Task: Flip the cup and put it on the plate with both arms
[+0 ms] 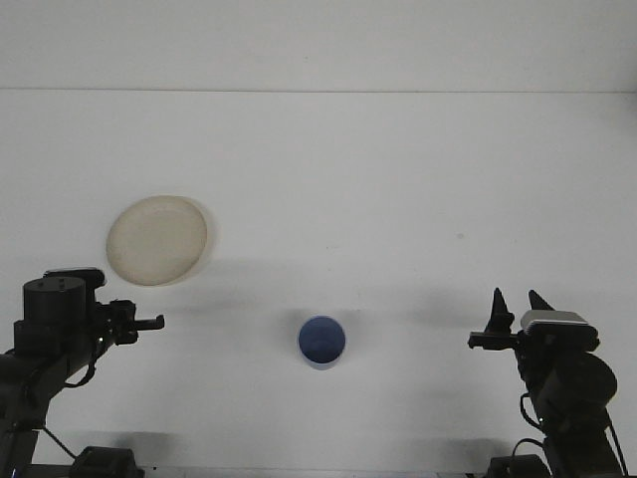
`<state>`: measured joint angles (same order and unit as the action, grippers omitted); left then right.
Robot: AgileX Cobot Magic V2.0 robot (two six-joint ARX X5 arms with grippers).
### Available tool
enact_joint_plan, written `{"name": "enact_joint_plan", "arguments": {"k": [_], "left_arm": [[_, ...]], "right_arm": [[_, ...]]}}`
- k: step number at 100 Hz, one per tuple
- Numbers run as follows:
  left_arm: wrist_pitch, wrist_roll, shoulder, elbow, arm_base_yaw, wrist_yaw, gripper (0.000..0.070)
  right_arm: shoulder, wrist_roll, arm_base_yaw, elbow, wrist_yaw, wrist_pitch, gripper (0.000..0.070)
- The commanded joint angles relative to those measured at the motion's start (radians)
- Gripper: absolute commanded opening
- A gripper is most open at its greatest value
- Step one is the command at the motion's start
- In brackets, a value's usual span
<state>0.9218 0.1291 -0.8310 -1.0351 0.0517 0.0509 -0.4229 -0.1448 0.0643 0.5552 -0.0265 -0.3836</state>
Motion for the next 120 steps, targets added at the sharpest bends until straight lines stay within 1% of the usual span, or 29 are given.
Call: {"name": "enact_joint_plan", "arguments": {"k": [1, 15, 21, 25, 28, 40, 43, 46, 62, 76, 82, 101, 120], "left_arm": [[-0.005, -0.013, -0.004, -0.021, 0.0, 0.002, 0.0011], [-0.007, -0.017, 0.002, -0.021, 0.0, 0.002, 0.0012], [-0.006, -0.016, 0.005, -0.021, 0.0, 0.002, 0.0019], [-0.006, -0.016, 0.005, -0.021, 0.0, 0.002, 0.0039], [-0.005, -0.015, 0.005, -0.021, 0.0, 0.002, 0.0085], [-0.005, -0.011, 0.008, -0.021, 0.0, 0.002, 0.0363], [-0.005, -0.012, 0.01, -0.021, 0.0, 0.002, 0.0407], [-0.003, -0.012, 0.01, -0.021, 0.0, 0.002, 0.0433], [0.017, -0.017, 0.009, -0.021, 0.001, 0.004, 0.0435], [0.047, -0.036, -0.005, -0.032, 0.018, 0.055, 0.0435], [0.064, -0.037, -0.023, -0.051, 0.042, 0.06, 0.0435], [0.109, -0.035, -0.125, -0.153, 0.173, 0.059, 0.0435], [0.105, -0.034, -0.283, -0.274, 0.346, 0.051, 0.0435]], "right_arm": [[-0.002, 0.011, 0.001, 0.001, 0.0, 0.009, 0.0375], [-0.002, 0.011, 0.001, 0.001, 0.0, 0.009, 0.0375], [-0.002, 0.011, 0.001, 0.001, 0.0, 0.009, 0.0375], [-0.002, 0.011, 0.001, 0.001, 0.0, 0.009, 0.0375], [-0.002, 0.011, 0.001, 0.001, 0.0, 0.009, 0.0375], [-0.002, 0.011, 0.001, 0.001, 0.0, 0.009, 0.0375], [-0.002, 0.011, 0.001, 0.001, 0.0, 0.01, 0.0375], [-0.002, 0.011, 0.001, 0.001, 0.0, 0.009, 0.0375], [-0.002, 0.011, 0.001, 0.001, 0.0, 0.009, 0.0375], [-0.002, 0.011, 0.001, 0.001, 0.0, 0.009, 0.0375], [-0.002, 0.011, 0.001, 0.001, 0.0, 0.009, 0.0375], [-0.002, 0.011, 0.001, 0.001, 0.001, 0.009, 0.0375], [-0.002, 0.011, 0.001, 0.001, 0.001, 0.009, 0.0375]]}}
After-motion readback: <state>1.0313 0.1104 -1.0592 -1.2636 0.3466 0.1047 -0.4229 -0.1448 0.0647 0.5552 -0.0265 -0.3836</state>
